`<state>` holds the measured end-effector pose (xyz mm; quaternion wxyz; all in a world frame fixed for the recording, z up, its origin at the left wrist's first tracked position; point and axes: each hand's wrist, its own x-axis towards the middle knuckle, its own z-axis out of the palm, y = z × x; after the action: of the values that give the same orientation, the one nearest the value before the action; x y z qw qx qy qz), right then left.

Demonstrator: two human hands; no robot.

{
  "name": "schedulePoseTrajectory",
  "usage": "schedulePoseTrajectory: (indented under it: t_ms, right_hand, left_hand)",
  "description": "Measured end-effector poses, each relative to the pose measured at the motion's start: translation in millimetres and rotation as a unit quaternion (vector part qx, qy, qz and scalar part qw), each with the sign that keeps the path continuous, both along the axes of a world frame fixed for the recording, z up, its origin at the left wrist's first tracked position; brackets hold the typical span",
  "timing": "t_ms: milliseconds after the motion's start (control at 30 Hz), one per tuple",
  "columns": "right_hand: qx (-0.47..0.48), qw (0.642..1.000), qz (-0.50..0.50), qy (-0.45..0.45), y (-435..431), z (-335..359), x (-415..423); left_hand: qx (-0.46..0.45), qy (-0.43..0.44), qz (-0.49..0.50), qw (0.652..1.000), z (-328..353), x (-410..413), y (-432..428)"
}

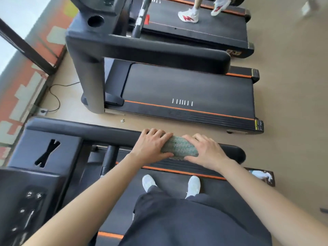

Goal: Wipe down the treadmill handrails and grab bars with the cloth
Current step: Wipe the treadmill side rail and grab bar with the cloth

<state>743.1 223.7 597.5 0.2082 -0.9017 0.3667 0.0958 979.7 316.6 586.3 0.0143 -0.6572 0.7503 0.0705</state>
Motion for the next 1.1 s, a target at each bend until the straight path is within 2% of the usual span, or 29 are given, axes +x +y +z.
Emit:
schedulePoseTrajectory:
  t_ms: [300, 567, 800, 967, 1100]
  right_hand:
    - [-0.003, 0.998, -0.043, -0.040, -21, -10, -103]
    - [0.023, 0.983, -0.145, -0.110, -25, -27, -180]
    - [0.112, 0.946, -0.248, -0.176, -11, -51, -233]
    - [0.199, 0.868, -0.335, -0.308, -5, -44, -223]
    - [0.252, 0.848, -0.329, -0.329, -6, -50, -200]
  left_hand:
    - [0.016, 0.027, -0.010, 0.999, -2, -95, -34]
    - [0.013, 0.033, -0.024, 0.999, -3, -176, -57]
    - [0.026, 0.062, -0.103, 0.992, 1, -216, -84]
    - [0.036, 0.110, -0.133, 0.984, 1, -217, -99]
    - [0.059, 0.114, -0.142, 0.982, 1, -225, -107]
